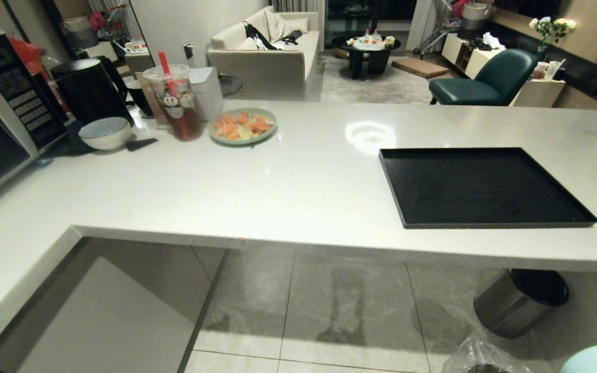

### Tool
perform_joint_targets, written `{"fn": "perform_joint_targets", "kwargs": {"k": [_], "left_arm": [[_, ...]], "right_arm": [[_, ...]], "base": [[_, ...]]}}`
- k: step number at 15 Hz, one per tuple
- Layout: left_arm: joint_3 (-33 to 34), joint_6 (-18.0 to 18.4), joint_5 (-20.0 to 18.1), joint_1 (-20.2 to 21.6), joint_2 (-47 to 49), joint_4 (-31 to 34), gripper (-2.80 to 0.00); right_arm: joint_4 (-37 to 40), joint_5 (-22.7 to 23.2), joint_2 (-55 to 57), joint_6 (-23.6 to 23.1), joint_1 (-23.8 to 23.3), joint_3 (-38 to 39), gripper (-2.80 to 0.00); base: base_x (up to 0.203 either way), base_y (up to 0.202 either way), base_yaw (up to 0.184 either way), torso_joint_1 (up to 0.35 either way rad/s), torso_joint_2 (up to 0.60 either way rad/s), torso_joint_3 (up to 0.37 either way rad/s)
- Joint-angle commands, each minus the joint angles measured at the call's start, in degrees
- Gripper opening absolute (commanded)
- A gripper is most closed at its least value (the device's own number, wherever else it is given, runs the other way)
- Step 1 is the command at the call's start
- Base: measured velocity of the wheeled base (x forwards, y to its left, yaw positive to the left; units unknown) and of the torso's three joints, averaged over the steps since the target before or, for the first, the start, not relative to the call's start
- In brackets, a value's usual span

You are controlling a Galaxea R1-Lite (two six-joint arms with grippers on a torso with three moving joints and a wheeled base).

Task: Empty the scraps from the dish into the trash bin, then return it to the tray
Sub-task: Put the bowl back to the table

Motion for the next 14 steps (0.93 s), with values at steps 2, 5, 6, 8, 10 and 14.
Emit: {"fn": "perform_joint_targets", "kwargs": {"k": [2,5,6,8,10,14], "left_arm": [[0.0,-0.03,0.03,0.0,0.06,-0.05,-2.8],[0.0,-0.03,0.03,0.02,0.06,-0.05,-2.8],[0.0,-0.03,0.03,0.02,-0.02,-0.05,-2.8],[0.0,-0.03,0.03,0.02,-0.02,-0.05,-2.8],[0.0,-0.03,0.03,0.02,0.06,-0.05,-2.8],[0.0,-0.03,0.03,0.0,-0.02,-0.05,-2.8]], "right_arm": [[-0.04,0.03,0.07,0.03,0.01,0.0,-2.8],[-0.04,0.03,0.07,0.04,0.01,0.0,-2.8],[-0.04,0.03,0.07,0.04,0.01,0.0,-2.8],[-0.04,0.03,0.07,0.02,0.01,0.0,-2.8],[-0.04,0.03,0.07,0.04,0.01,0.0,-2.8],[-0.04,0.03,0.07,0.13,0.01,0.0,-2.8]], "base": [[0.0,0.0,0.0,0.197,-0.56,-0.368],[0.0,0.0,0.0,0.226,-0.6,-0.376],[0.0,0.0,0.0,0.246,-0.62,-0.387],[0.0,0.0,0.0,0.228,-0.52,-0.321],[0.0,0.0,0.0,0.168,-0.39,-0.237],[0.0,0.0,0.0,0.151,-0.36,-0.211]]}}
